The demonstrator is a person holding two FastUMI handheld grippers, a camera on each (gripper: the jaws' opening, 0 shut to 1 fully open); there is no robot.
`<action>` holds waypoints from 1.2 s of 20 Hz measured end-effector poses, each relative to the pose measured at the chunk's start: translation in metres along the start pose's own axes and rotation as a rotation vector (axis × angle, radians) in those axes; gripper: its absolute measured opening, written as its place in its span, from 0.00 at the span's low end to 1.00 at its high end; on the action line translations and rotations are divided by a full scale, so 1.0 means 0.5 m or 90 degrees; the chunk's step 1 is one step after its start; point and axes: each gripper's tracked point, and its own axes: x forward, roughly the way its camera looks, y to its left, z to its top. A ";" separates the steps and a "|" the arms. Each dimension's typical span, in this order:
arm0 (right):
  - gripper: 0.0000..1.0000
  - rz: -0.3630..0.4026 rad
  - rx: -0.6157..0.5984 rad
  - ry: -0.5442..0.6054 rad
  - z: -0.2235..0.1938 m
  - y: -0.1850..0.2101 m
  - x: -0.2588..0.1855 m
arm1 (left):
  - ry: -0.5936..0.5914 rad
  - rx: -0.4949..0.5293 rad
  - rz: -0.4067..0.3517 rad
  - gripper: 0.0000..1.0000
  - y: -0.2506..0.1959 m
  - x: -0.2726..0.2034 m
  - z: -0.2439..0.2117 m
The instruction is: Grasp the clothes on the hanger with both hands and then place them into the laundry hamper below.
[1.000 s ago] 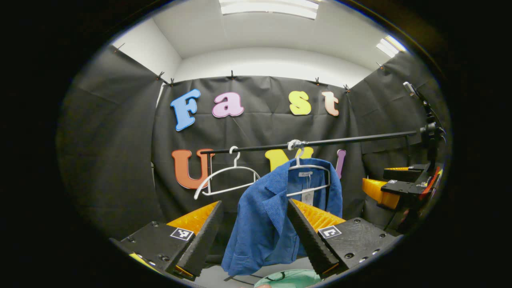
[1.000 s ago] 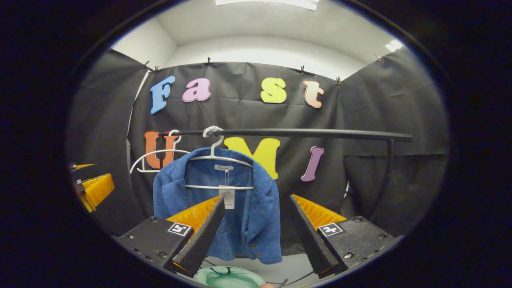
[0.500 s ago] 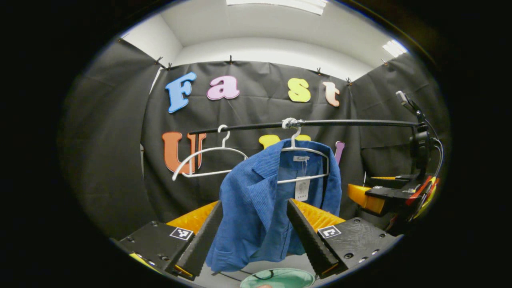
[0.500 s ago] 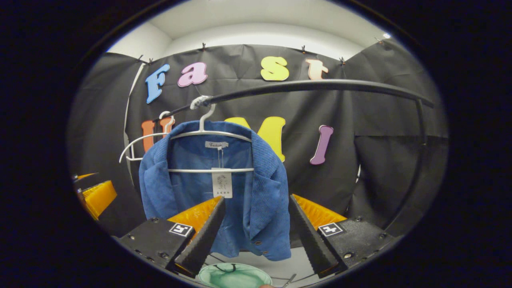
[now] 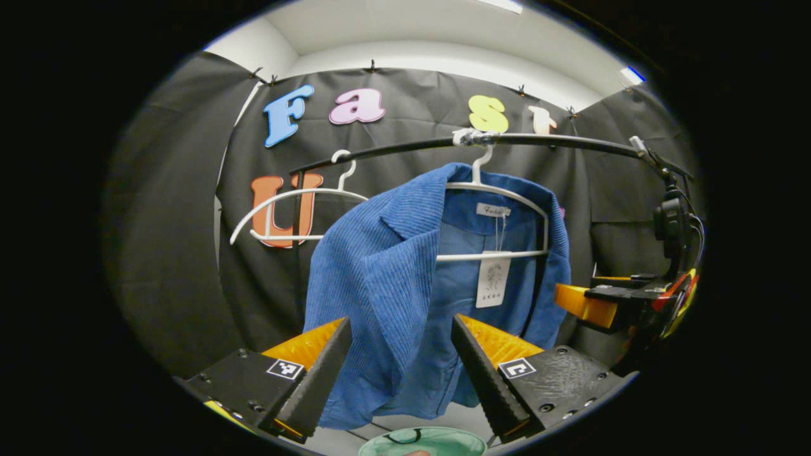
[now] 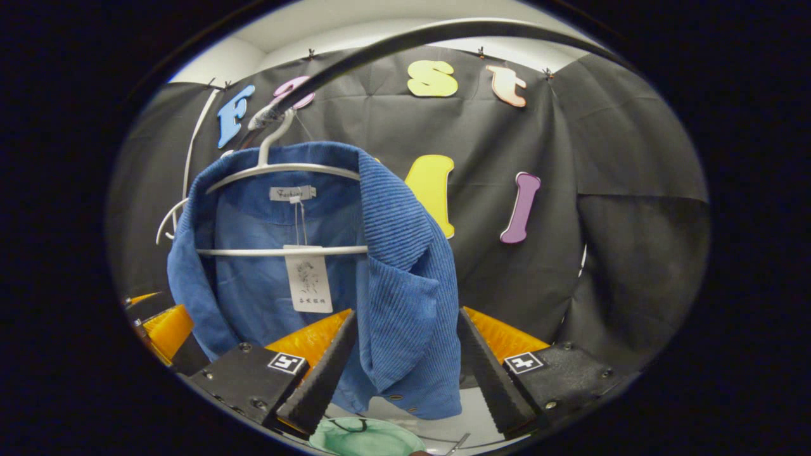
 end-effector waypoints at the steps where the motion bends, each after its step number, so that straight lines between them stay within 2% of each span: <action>1: 0.99 0.006 0.006 0.006 -0.003 -0.001 0.012 | 0.004 -0.004 0.009 0.99 0.003 0.013 -0.005; 3: 0.99 0.025 0.019 0.014 -0.009 0.006 0.027 | 0.013 -0.009 0.021 0.97 0.007 0.031 -0.014; 8: 0.94 0.012 0.020 0.029 -0.020 0.005 0.080 | 0.024 -0.015 0.040 0.96 0.010 0.079 -0.036; 10: 0.96 0.008 0.040 0.037 -0.024 -0.002 0.096 | 0.026 -0.020 0.048 0.96 0.010 0.096 -0.042; 11: 0.96 0.013 0.055 0.038 -0.021 -0.004 0.101 | 0.028 -0.022 0.052 1.00 0.011 0.105 -0.044; 12: 0.94 0.015 0.070 0.038 -0.021 -0.009 0.104 | 0.028 -0.028 0.056 0.95 0.012 0.113 -0.046; 13: 0.91 0.019 0.080 0.038 -0.019 -0.013 0.107 | 0.029 -0.033 0.055 1.00 0.009 0.120 -0.046; 14: 0.84 0.025 0.086 0.036 -0.018 -0.014 0.108 | 0.027 -0.035 0.057 1.00 0.009 0.124 -0.045; 15: 0.81 0.031 0.087 0.036 -0.016 -0.016 0.110 | 0.026 -0.035 0.060 0.84 0.010 0.129 -0.043; 16: 0.72 0.035 0.089 0.031 -0.013 -0.021 0.110 | 0.027 -0.033 0.064 0.75 0.014 0.133 -0.041; 19: 0.54 0.022 0.098 0.014 0.001 -0.047 0.106 | 0.036 -0.031 0.078 0.45 0.028 0.138 -0.036; 20: 0.43 0.017 0.106 0.008 0.005 -0.056 0.103 | 0.034 -0.034 0.084 0.35 0.035 0.137 -0.032; 22: 0.28 0.006 0.122 -0.002 0.016 -0.075 0.100 | 0.029 -0.038 0.096 0.16 0.046 0.132 -0.023; 23: 0.24 0.001 0.129 -0.009 0.024 -0.083 0.099 | 0.025 -0.042 0.079 0.20 0.041 0.134 -0.017; 24: 0.19 -0.003 0.134 -0.013 0.028 -0.093 0.100 | 0.021 -0.045 0.066 0.20 0.036 0.133 -0.011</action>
